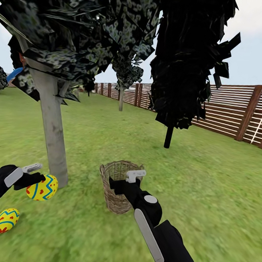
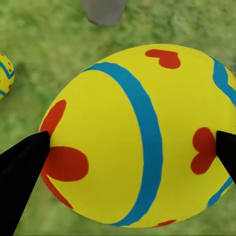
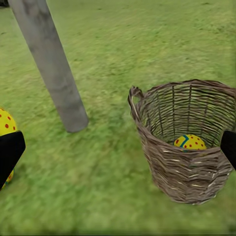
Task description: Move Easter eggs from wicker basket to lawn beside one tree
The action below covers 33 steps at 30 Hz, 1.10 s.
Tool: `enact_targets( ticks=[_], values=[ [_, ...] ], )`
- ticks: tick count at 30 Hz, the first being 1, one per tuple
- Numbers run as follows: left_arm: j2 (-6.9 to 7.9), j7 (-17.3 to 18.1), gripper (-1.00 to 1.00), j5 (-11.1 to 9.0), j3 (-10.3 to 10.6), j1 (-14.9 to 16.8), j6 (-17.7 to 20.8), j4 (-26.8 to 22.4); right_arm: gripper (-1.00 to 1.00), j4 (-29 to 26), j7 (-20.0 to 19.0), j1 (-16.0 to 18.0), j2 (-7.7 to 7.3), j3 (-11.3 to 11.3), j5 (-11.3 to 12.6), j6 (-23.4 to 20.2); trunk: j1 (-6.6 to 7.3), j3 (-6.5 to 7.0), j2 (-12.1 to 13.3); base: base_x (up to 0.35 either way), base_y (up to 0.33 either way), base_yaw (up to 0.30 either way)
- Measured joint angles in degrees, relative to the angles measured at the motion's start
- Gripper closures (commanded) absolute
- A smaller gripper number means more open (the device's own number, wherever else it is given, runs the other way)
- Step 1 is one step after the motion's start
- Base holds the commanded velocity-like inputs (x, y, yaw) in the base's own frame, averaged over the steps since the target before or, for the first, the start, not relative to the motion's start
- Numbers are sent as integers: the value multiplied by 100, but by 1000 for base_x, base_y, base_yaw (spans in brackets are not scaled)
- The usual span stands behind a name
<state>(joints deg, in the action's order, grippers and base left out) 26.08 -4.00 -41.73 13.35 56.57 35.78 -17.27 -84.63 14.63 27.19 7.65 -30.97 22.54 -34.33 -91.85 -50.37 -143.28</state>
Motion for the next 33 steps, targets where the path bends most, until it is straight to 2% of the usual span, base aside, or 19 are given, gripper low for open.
enact_targets(
  ticks=[7,14,33],
  values=[
    [6,-59,100,37,1,1,22,7,-100,5,1,0,6,-1,-2,2,-18,-155,-9,0,0,0],
    [6,-718,100,25,-9,3,90,1,-100,9,10,0,6,-8,1,2,-36,-310,-19,0,0,0],
    [-2,-778,100,49,14,2,84,-34,-100,6,10,0,9,-31,15,2,-85,-732,-45,0,0,0]
  ],
)
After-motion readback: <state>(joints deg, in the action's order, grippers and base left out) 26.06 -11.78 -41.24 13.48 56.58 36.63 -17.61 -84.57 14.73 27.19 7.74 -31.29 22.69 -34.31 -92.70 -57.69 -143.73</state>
